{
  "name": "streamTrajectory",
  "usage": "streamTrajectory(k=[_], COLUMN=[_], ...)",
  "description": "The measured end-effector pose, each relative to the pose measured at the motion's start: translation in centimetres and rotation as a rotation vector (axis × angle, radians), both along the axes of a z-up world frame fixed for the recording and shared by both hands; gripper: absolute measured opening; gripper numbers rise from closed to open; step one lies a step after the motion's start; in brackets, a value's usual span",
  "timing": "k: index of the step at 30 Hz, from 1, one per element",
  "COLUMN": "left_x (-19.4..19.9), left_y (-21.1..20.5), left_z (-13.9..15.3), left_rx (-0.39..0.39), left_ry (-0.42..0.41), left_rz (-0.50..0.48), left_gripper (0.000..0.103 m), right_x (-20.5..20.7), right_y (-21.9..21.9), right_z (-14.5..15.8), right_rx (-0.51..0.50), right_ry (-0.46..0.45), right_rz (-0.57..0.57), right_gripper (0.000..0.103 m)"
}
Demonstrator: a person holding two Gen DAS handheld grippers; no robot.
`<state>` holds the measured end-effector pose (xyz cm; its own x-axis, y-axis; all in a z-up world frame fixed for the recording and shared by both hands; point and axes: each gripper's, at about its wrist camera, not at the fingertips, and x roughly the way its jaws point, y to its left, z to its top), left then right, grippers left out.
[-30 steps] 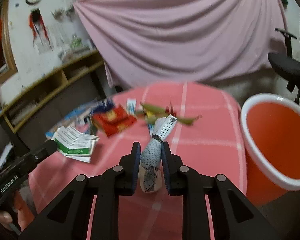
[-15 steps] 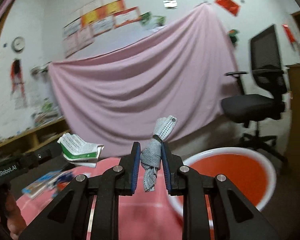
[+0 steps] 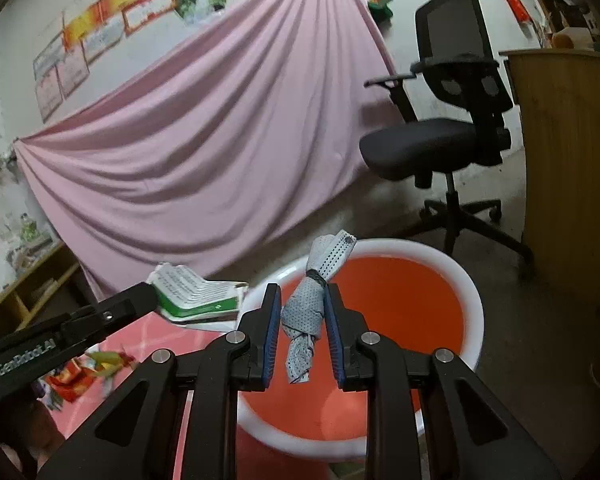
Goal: Collect trash
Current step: 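Carry the grey cloth strip over the bucket and open the right gripper, then grasp the white earbud case from the tablecloth with the right gripper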
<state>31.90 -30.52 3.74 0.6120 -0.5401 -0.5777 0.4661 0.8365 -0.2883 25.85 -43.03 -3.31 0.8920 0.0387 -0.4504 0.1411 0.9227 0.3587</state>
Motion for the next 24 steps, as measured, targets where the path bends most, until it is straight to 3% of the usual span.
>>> streamTrajectory(k=[3, 5, 7, 12, 16, 19, 22, 24], left_x=[0.8, 0.9, 1.1, 0.1, -1.6, -3.4, -5.3, -6.5], left_y=[0.1, 0.3, 0.7, 2.6, 4.9, 7.2, 10.1, 12.0], left_z=[-0.7, -0.8, -1.0, -0.3, 0.9, 1.6, 2.1, 2.4], left_rx=[0.005, -0.004, -0.008, -0.019, -0.011, -0.009, -0.013, -0.009], left_ry=[0.039, 0.068, 0.086, 0.068, -0.008, -0.082, -0.142, -0.175], left_rz=[0.018, 0.026, 0.036, 0.063, 0.103, 0.146, 0.197, 0.233], left_gripper=[0.007, 0.011, 0.015, 0.025, 0.027, 0.035, 0.038, 0.043], right_x=[0.1, 0.1, 0.0, -0.1, -0.7, -1.5, -2.1, -2.6], right_y=[-0.1, -0.2, -0.2, 0.2, 1.0, 2.2, 3.6, 4.7], right_z=[-0.5, -0.8, -0.9, -0.7, 0.1, 1.2, 2.3, 3.0], right_rx=[-0.01, -0.009, -0.002, -0.01, -0.023, -0.031, -0.037, -0.04], right_ry=[0.027, 0.038, 0.042, 0.034, -0.026, -0.097, -0.165, -0.207], right_rz=[0.005, 0.008, 0.01, 0.019, 0.043, 0.065, 0.091, 0.106], right_gripper=[0.022, 0.031, 0.033, 0.039, 0.043, 0.051, 0.054, 0.067])
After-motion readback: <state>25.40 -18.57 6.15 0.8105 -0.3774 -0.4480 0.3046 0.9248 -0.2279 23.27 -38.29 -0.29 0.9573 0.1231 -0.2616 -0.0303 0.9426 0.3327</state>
